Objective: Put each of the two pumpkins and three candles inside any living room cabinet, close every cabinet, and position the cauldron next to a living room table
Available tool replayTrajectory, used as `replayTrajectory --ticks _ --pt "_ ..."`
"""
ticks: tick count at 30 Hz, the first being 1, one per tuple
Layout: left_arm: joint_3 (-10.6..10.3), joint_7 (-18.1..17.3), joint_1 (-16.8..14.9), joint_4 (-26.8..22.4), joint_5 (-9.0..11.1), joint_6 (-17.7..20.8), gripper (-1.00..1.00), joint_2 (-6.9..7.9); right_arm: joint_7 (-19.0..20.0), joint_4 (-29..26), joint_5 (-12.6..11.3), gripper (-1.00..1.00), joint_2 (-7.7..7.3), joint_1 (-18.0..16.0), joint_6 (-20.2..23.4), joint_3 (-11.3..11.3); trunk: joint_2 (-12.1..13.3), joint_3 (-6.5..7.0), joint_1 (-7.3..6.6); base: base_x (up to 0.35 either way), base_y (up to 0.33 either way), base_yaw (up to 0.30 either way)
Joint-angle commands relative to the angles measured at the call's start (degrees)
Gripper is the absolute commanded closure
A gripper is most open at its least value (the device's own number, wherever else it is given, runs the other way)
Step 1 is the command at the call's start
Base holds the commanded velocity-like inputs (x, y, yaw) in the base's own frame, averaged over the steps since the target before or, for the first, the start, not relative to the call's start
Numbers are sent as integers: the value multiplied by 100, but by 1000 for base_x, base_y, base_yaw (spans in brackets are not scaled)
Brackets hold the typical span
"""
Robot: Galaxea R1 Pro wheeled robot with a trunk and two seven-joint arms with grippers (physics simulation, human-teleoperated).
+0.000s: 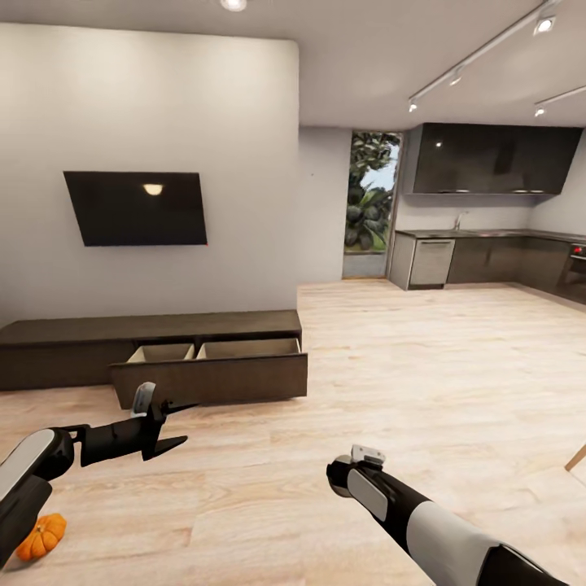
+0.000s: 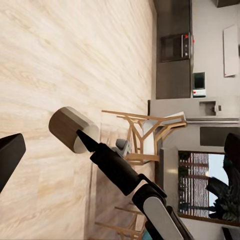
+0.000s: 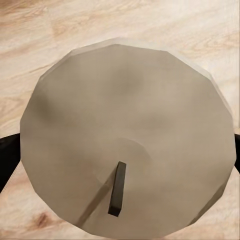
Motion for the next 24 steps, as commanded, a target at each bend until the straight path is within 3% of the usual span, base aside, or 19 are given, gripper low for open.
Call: replayTrajectory --ticks 1,10,15,18,24 --pt "-7 54 -4 -6 57 0 -100 4 -44 -12 -34 100 -4 -7 18 38 38 12 -23 0 0 1" --pt "-5 54 -4 -10 52 0 -100 12 -29 -18 -35 100 -11 -6 -11 38 399 173 -220 0 0 0" --pt "-3 54 -4 13 69 0 -100 378 -29 -13 -43 100 -9 -6 25 27 599 263 -330 0 0 0" --pt "-1 53 -5 24 73 0 -100 476 -30 -12 -55 100 -10 -32 70 4 720 317 -396 0 0 0" --pt "-1 53 -6 -5 69 0 -100 512 -396 -19 -78 100 -8 -672 563 -7 960 425 -528 0 0 0"
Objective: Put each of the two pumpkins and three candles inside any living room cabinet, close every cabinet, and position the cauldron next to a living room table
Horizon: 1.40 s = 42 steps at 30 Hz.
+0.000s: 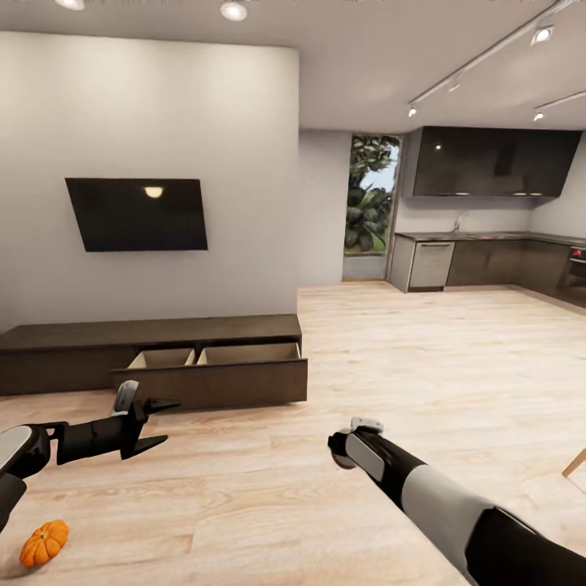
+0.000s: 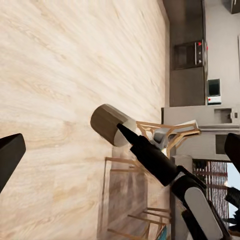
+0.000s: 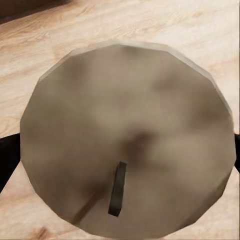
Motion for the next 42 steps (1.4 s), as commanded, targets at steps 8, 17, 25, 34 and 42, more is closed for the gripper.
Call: replayTrajectory --ticks 8,17,25,34,42 --pt "11 54 -3 2 32 0 -100 15 -151 -12 -119 100 3 -437 37 33 318 136 -176 0 0 0" --pt "12 54 -3 11 31 0 -100 21 -136 -183 -123 100 1 -451 15 44 439 190 -242 0 0 0" --pt "18 55 -2 12 16 0 -100 33 -115 -360 -120 100 -8 -451 -32 48 439 190 -242 9 0 0" --pt "18 54 1 12 21 0 -100 33 -72 -366 -116 100 -11 -451 -23 40 439 190 -242 202 35 0" --pt "20 54 0 12 21 0 -100 33 -114 -444 -116 100 -3 -451 -38 39 439 190 -242 307 99 0"
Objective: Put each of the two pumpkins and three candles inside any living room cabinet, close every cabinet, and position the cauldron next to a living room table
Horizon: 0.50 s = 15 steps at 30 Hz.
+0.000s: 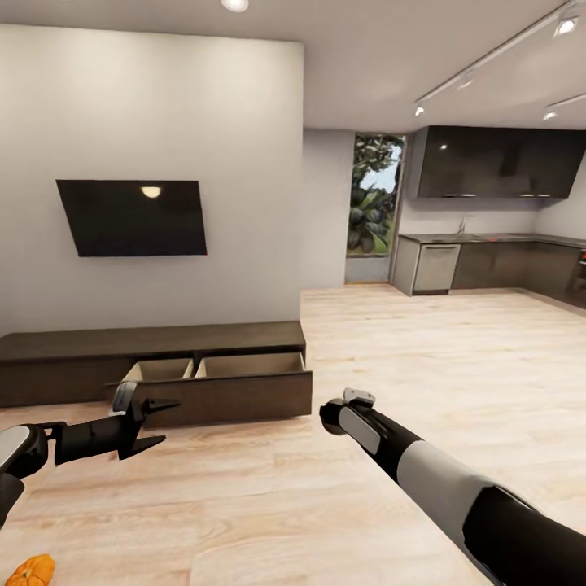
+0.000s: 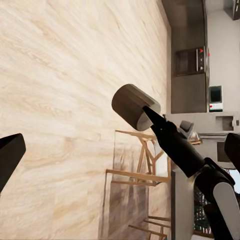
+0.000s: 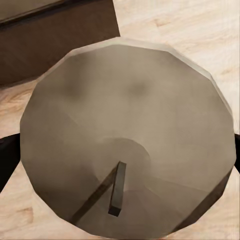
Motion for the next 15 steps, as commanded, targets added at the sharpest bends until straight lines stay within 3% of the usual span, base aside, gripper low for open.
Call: replayTrajectory --ticks 1,4,10,15 --pt "-6 53 -4 -2 61 0 -100 4 -50 -47 -27 100 -6 -8 15 40 -4 -7 3 310 103 0" --pt "-6 53 -3 -2 61 0 -100 4 -69 -121 -25 100 -3 -8 23 40 -4 -7 3 310 108 44" --pt "-6 53 -3 -2 61 0 -100 4 -73 -143 -31 100 -6 -8 24 40 -4 -7 3 301 139 221" --pt "-6 54 -3 -2 52 0 -100 4 -51 -244 -25 100 -10 -8 23 40 -4 -7 3 269 217 32"
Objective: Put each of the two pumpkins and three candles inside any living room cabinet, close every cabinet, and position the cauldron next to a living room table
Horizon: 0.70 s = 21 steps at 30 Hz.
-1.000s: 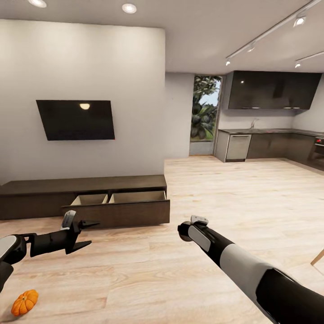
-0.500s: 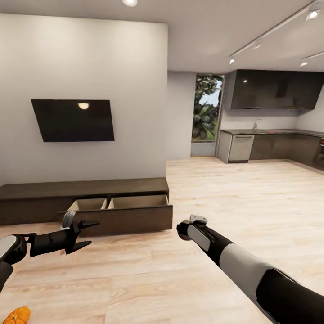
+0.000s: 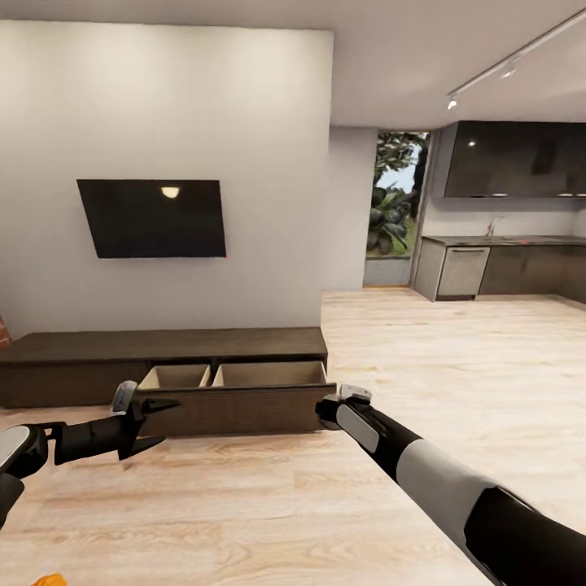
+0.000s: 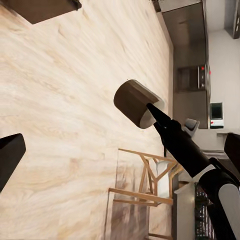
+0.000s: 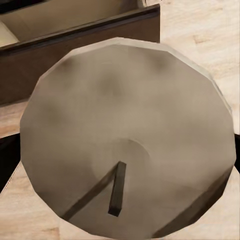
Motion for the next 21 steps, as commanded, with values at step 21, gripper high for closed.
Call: replayTrajectory --ticks 21 --pt "-30 36 1 -335 173 9 -100 4 -49 -3 25 100 -1 -10 -2 41 -4 -7 3 266 177 0"
